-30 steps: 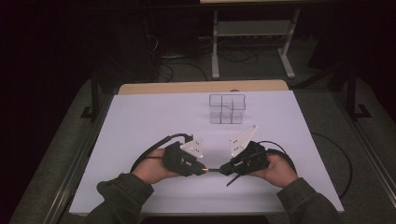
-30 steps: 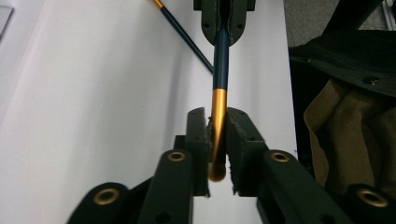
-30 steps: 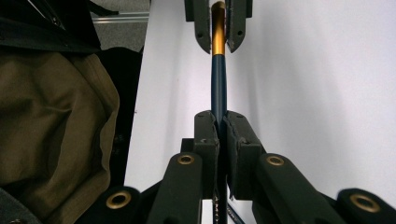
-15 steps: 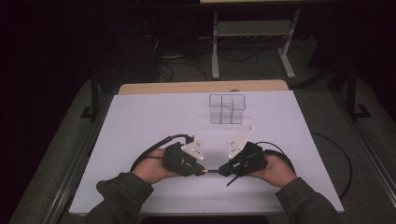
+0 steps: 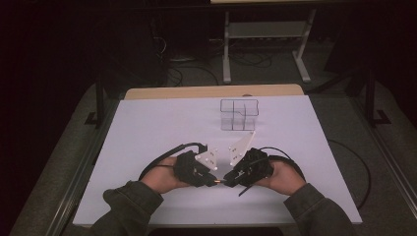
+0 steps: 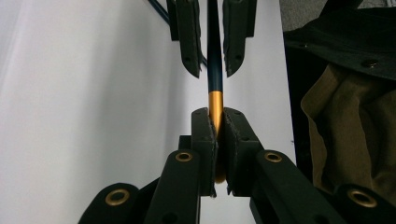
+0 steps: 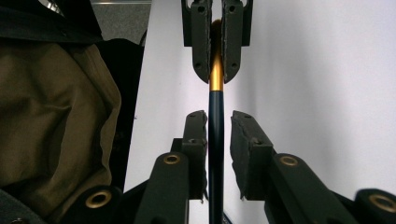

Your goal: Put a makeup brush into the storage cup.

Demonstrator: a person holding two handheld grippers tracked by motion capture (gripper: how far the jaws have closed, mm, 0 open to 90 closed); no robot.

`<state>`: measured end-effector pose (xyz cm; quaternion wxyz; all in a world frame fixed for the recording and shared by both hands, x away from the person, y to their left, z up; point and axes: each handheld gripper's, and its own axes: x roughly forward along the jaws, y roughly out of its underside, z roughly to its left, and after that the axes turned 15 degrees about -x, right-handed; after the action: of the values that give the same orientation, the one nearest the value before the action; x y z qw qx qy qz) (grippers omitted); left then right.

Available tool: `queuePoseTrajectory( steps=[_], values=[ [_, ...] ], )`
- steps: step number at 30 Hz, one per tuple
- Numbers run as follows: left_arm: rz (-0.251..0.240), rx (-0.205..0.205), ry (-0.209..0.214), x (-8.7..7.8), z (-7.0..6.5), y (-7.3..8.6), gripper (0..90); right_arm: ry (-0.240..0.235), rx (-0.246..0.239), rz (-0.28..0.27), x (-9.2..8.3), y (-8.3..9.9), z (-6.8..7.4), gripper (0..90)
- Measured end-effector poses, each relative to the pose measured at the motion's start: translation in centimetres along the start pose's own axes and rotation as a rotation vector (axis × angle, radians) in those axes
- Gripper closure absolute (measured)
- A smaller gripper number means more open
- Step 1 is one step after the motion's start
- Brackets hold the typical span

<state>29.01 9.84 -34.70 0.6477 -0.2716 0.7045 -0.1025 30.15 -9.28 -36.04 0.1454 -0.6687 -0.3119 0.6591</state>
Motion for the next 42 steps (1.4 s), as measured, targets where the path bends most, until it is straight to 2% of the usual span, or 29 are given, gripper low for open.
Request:
queuePoseTrajectory(
  steps=[4,11,13,20,29,35,42],
  values=[
    [-0.003,0.0,-0.001,-0.1,0.0,0.0,83.5,-0.019,0.004,0.004,0.2,0.1,-0.1,81.3],
    [-0.013,-0.012,0.003,0.0,0.0,0.0,82.3,-0.012,0.001,0.005,0.3,0.2,0.0,82.4],
    [-0.034,-0.035,0.012,-0.2,0.1,0.1,71.1,0.001,-0.003,-0.007,0.1,0.3,0.1,82.4],
    [-0.044,-0.045,0.007,-0.4,0.2,0.4,67.3,0.03,0.022,-0.051,-0.1,1.2,0.4,82.4],
    [-0.047,-0.04,0.002,-0.5,0.3,0.4,70.1,0.056,0.025,-0.102,0.0,2.0,0.6,82.4],
    [-0.049,-0.033,0.003,-0.6,0.3,0.3,81.4,0.06,0.016,-0.11,0.3,1.9,0.8,82.4],
    [-0.03,-0.016,0.006,-0.6,0.3,0.3,83.7,0.06,-0.007,-0.09,0.5,1.6,0.8,82.0]
  ],
)
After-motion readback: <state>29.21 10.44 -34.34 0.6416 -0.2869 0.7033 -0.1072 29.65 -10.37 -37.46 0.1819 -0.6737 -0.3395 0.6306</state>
